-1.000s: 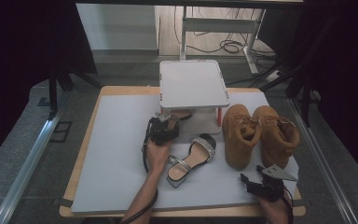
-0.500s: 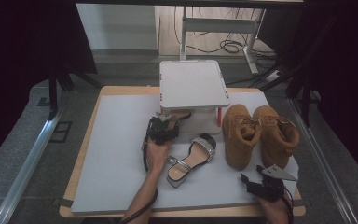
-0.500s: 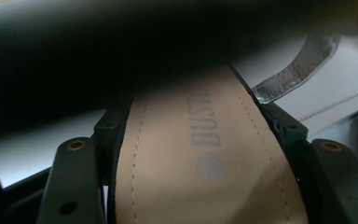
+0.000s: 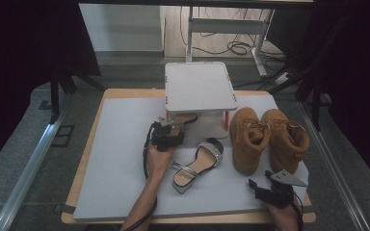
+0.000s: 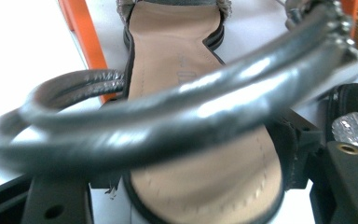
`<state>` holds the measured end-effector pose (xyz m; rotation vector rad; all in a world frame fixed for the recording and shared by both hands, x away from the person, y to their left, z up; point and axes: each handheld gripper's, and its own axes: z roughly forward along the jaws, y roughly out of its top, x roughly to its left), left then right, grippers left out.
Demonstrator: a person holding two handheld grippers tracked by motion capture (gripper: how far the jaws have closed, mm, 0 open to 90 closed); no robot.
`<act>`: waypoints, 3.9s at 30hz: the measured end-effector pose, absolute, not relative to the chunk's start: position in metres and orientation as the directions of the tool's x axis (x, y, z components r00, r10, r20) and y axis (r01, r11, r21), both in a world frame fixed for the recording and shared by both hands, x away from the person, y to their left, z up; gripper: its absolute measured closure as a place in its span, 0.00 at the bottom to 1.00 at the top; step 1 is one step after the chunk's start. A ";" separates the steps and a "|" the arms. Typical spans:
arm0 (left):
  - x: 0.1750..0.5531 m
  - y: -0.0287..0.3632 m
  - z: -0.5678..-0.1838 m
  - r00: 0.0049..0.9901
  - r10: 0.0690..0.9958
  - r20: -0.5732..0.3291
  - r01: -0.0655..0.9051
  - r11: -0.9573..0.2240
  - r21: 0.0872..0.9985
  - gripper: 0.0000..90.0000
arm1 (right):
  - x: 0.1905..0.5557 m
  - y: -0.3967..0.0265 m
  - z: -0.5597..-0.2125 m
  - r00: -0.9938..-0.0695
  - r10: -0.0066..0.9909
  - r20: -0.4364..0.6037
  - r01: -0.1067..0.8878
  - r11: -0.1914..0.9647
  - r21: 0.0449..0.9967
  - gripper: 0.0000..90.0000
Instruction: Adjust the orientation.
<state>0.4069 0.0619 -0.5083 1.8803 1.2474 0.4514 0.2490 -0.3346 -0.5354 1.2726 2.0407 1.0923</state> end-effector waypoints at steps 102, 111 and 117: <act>0.374 0.051 -0.498 0.688 0.723 -0.054 0.479 -0.398 0.782 1.00 | 0.249 -0.334 -0.535 -0.441 0.897 0.004 0.501 0.243 0.831 0.24; 0.382 0.046 -0.498 0.684 0.729 -0.033 0.474 -0.409 0.780 1.00 | 0.249 -0.334 -0.535 -0.441 0.897 0.004 0.501 0.242 0.831 0.24; 0.388 0.043 -0.498 0.676 0.736 -0.028 0.477 -0.408 0.778 1.00 | 0.249 -0.334 -0.535 -0.441 0.897 0.003 0.501 0.243 0.831 0.24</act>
